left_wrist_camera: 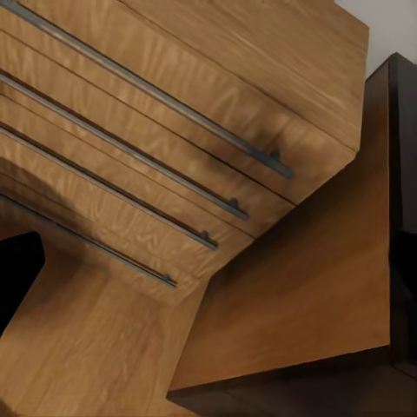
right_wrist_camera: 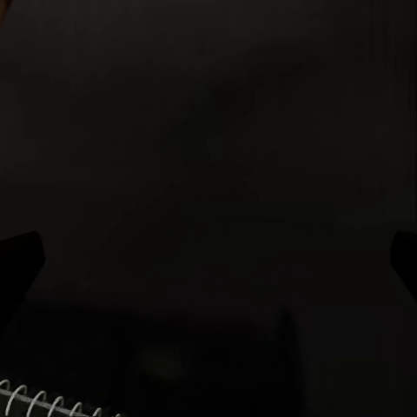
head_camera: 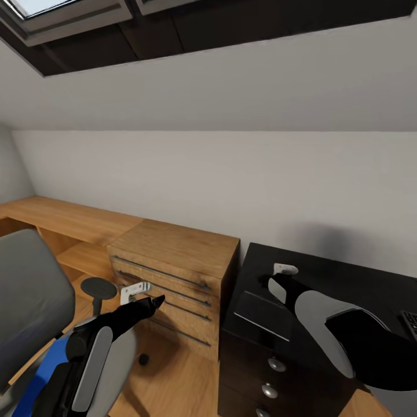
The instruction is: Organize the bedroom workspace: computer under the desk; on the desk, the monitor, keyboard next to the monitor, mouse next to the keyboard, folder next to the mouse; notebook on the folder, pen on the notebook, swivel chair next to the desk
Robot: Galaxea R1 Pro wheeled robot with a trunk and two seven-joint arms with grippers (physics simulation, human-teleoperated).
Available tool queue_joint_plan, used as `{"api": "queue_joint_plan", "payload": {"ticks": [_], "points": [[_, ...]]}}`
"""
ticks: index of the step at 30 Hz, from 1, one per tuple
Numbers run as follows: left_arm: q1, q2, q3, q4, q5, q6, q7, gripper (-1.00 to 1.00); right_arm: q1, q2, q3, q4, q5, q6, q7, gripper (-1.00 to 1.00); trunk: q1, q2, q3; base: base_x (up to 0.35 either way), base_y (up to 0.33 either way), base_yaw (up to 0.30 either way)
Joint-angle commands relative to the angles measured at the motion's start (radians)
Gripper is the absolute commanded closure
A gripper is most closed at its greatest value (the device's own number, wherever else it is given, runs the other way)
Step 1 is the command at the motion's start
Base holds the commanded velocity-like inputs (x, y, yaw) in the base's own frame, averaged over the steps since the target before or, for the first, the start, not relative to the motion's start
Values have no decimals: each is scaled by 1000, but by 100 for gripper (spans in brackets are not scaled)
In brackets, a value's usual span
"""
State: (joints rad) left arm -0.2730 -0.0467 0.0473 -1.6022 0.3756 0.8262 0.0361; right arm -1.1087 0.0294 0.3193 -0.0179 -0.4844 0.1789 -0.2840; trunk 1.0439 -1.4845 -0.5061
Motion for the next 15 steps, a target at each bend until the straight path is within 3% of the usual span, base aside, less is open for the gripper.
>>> {"api": "queue_joint_plan", "payload": {"ticks": [1, 6, 15], "points": [[0, -1, 2, -1, 8, 5, 4, -100, 0, 0, 9, -2, -7, 7, -7, -100, 0, -1, -1, 192, 0, 0], [0, -1, 2, -1, 9, 6, 4, -100, 0, 0, 9, -2, -7, 7, -11, -100, 0, -1, -1, 161, 0, 0], [0, -1, 1, -2, 11, 8, 2, -100, 0, 0, 10, -2, -7, 9, -11, -100, 0, -1, -1, 29, 0, 0]]}}
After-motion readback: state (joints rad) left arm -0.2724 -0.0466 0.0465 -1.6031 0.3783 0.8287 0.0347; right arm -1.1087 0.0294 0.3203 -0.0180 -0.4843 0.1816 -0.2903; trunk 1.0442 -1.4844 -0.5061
